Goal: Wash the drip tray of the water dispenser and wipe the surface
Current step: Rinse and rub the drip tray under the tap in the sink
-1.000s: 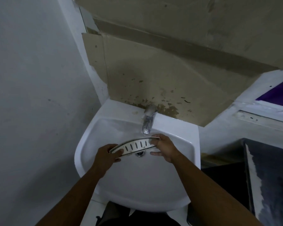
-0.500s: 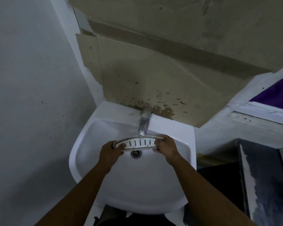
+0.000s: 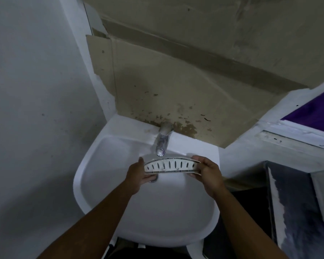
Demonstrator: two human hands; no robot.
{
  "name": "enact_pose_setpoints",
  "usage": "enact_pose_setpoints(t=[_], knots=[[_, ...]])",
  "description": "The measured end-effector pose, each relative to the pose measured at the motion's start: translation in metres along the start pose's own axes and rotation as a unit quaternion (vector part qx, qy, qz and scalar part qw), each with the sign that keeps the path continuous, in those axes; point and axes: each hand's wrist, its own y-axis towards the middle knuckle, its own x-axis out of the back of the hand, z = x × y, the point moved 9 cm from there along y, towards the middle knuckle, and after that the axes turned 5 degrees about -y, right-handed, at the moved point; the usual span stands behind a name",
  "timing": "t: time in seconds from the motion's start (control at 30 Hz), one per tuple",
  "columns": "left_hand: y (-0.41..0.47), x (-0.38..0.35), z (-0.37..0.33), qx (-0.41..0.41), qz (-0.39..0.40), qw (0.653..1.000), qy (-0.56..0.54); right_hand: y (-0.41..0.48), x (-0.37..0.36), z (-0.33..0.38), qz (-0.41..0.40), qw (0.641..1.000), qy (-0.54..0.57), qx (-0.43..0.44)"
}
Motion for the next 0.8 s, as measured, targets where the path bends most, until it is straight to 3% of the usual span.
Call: enact_pose_setpoints(t=[0.17, 0.27, 0.43, 0.53, 0.67, 0.8], knots=[[0.003, -0.020, -0.002, -0.015, 0.021, 0.999, 0.029, 0.002, 0.008, -0.010, 0.002, 1.000, 0.017, -0.019], [0.000, -0.025, -0.001, 0.007, 0.033, 0.999, 0.032, 0.002, 0.007, -0.014, 0.006, 0.999, -0.021, -0.030], [-0.006, -0.031, -0.012, -0.049, 0.075, 0.996, 0.014, 0.001, -0.010, -0.028, 0.029, 0.988, -0.118, -0.095], [-0.011, -0.028, -0.013, -0.044, 0.085, 0.995, -0.005, 0.009, -0.028, -0.029, 0.023, 0.979, -0.194, -0.064], [-0.020, -0.010, -0.010, -0.013, 0.108, 0.994, 0.014, 0.018, -0.054, -0.016, 0.026, 0.982, -0.187, 0.007], [-0.024, 0.013, -0.015, -0.050, 0.087, 0.994, 0.030, 0.029, -0.078, -0.020, 0.066, 0.977, -0.203, 0.020]])
